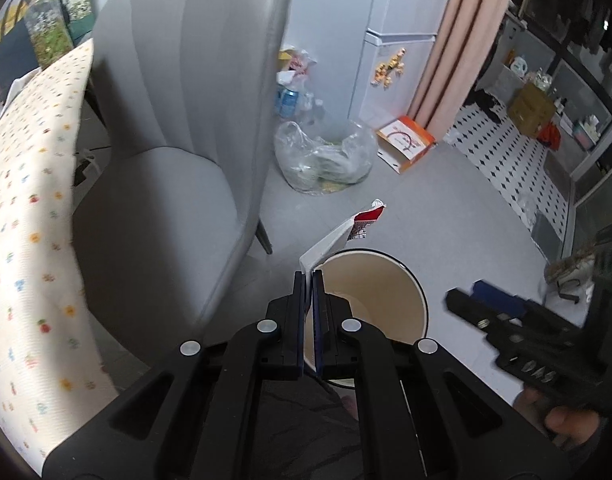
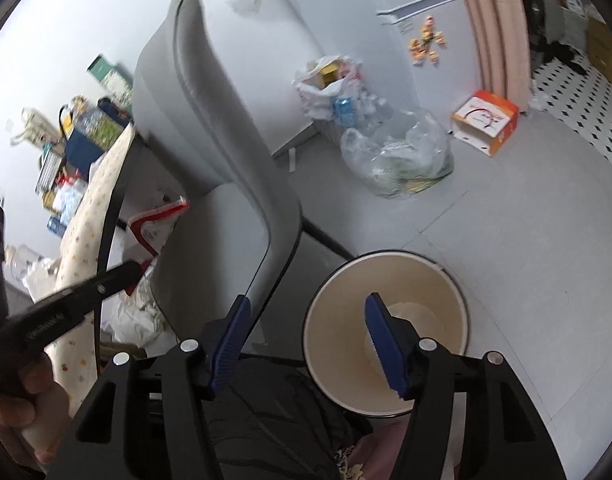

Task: Collect trash
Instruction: 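Carry the tissues with the right gripper over the bin and release, then swing both tools back from the bin toward the table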

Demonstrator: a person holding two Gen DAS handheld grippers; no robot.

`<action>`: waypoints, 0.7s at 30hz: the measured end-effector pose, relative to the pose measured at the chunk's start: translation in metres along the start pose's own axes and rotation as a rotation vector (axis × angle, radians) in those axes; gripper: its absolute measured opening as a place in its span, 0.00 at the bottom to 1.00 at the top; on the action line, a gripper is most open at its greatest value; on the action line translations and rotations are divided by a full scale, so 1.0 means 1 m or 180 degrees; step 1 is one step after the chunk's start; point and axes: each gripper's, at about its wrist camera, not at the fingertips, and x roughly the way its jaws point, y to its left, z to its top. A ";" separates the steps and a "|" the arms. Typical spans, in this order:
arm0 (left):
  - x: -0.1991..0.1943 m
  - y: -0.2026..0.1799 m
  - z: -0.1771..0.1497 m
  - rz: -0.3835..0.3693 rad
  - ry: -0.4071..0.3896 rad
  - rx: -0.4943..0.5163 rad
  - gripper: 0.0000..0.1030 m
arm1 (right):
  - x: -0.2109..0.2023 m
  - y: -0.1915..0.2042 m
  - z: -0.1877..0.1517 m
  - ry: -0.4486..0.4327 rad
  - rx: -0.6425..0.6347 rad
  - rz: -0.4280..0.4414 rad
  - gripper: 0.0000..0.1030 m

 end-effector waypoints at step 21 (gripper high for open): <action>0.048 -0.059 0.000 -0.0265 0.0477 0.0171 0.58 | -0.076 -0.060 0.015 -0.0460 0.0290 -0.0409 0.73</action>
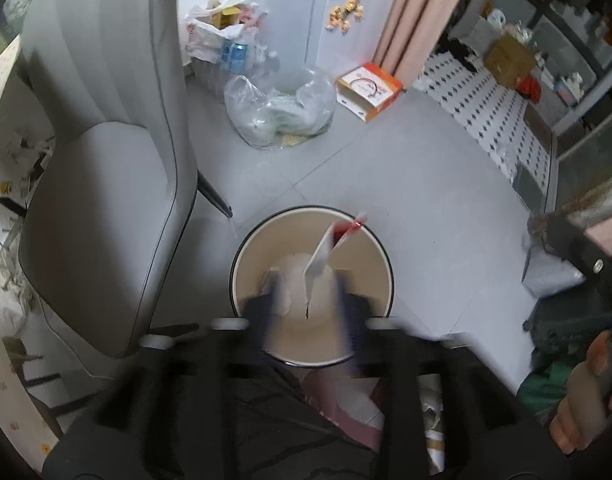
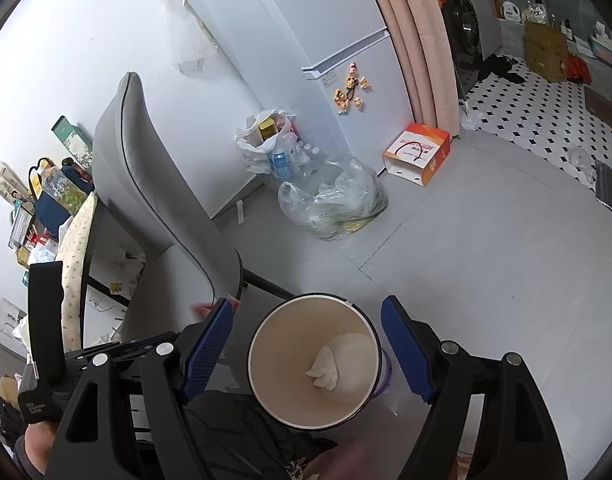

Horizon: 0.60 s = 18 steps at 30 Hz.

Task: Collect trash
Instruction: 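Swing both tools back from the bin toward the table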

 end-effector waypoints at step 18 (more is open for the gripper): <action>-0.126 0.044 -0.012 0.0120 -0.1068 -0.0398 0.93 | -0.037 0.051 0.007 -0.0250 -0.0287 0.0054 0.85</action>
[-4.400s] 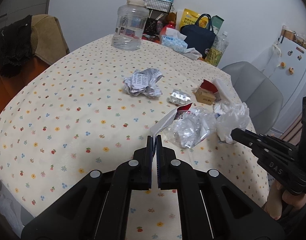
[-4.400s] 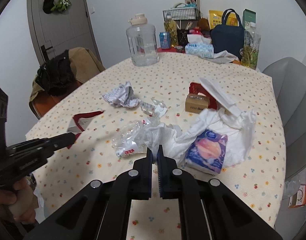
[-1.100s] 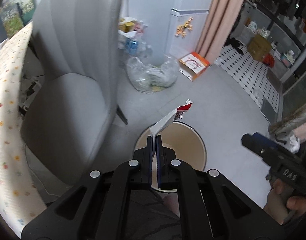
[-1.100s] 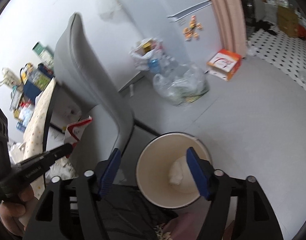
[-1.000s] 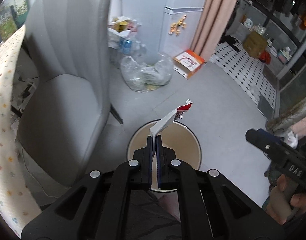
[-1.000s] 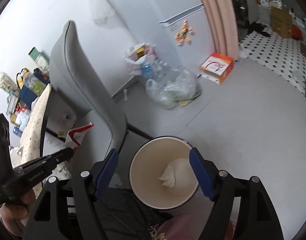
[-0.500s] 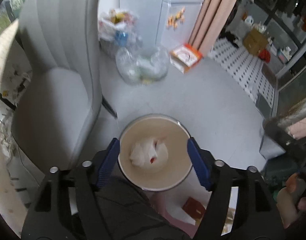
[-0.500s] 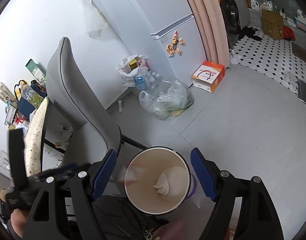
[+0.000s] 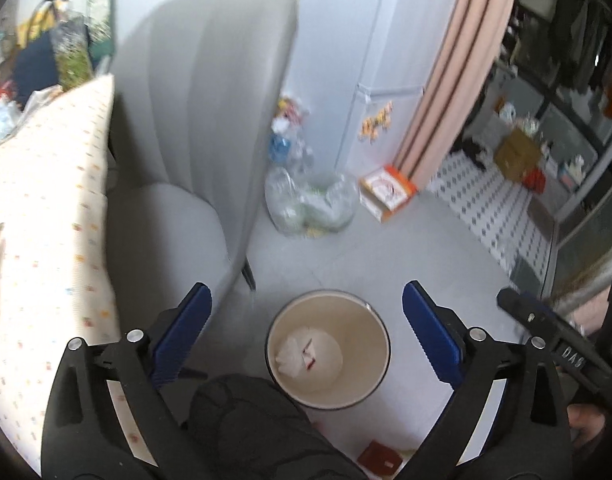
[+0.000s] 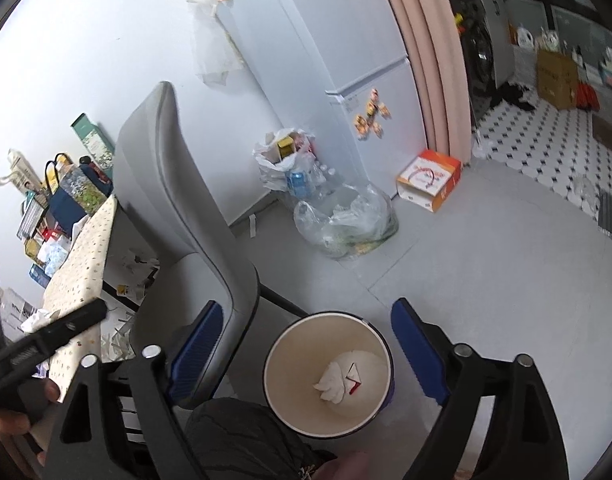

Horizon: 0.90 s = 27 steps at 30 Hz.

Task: Collect trash
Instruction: 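Swing both tools back from the bin toward the table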

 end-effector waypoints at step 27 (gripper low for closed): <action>-0.172 0.189 -0.048 0.0566 -0.1389 -0.1128 0.94 | -0.035 0.221 -0.022 -0.0297 -0.0883 0.0145 0.93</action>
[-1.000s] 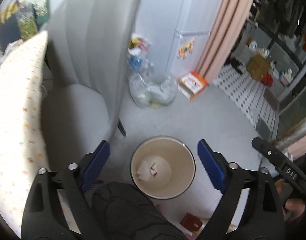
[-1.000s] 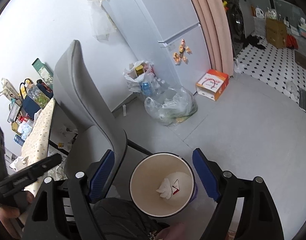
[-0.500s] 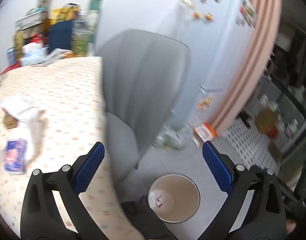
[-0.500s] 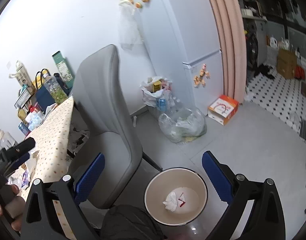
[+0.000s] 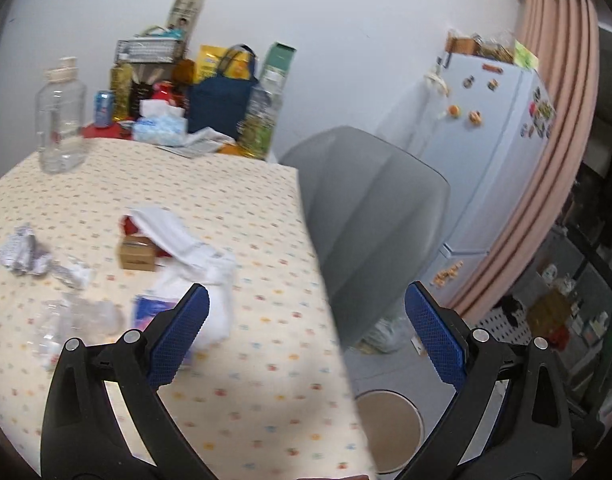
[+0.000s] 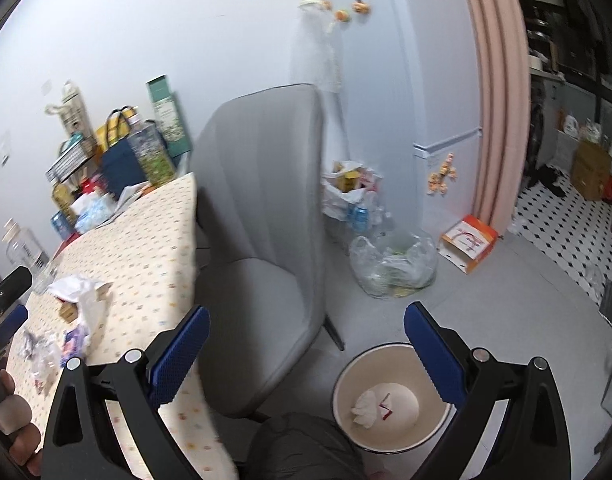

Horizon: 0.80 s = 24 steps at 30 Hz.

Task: Collect trash
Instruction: 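Swing both tools back from the bin toward the table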

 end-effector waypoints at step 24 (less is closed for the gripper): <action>-0.069 0.121 0.004 0.0492 -0.0261 -0.0297 0.94 | -0.006 0.159 -0.015 0.0011 -0.0841 0.0895 0.93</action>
